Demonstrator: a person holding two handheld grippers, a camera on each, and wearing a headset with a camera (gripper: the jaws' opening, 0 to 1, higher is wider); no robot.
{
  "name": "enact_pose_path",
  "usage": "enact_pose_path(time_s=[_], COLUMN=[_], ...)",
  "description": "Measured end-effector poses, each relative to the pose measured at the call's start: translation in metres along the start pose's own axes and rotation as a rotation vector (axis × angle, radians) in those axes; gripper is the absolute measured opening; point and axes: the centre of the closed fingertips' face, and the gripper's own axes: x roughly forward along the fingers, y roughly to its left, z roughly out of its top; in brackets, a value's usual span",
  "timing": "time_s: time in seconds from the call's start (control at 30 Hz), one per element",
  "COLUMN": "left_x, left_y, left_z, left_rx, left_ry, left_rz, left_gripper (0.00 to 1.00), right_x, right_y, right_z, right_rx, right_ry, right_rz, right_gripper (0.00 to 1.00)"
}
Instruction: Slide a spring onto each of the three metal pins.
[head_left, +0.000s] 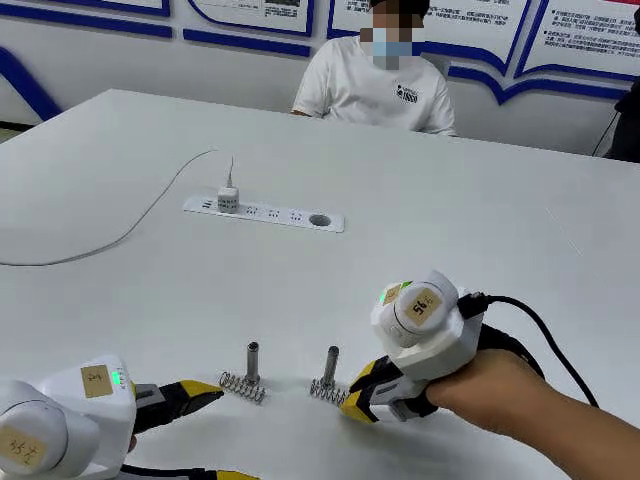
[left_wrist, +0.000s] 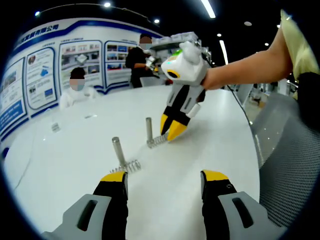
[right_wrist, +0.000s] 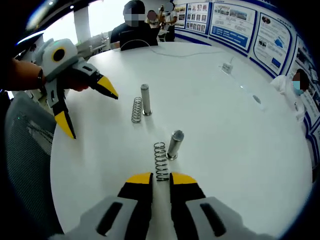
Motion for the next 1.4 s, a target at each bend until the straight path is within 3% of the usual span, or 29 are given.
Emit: enact_pose_path(time_s=[0.43,0.87,1.2,1.4], left_x=[0.003,0.010,0.020,0.023], left_y=[-0.003,-0.017,-0.039,-0.045], left_z=[0.002,0.009,0.018,0.022], left_rx=[0.002,0.026,0.097,0.131], left_ry=[-0.004,-0.011,-0.010,-0.013], left_rz=[-0.008,-0.045,-0.108,-0.133], left_gripper=[0.59,0.58,0.53,0.48], right_x=[0.002,-0.023,-0.039,-0.045], right_y=[0.001,0.033,0.060,0.075], right_z=[-0.003,-0.001,0.001,0.004], right_rx=[0.032,-0.044,-0.113,-0.153], right_ry=[-0.003,-0.006,0.012,0.017], right_rz=[0.008,0.059,0.121,0.161], right_gripper=[0.12,0.11,0.11,0.11])
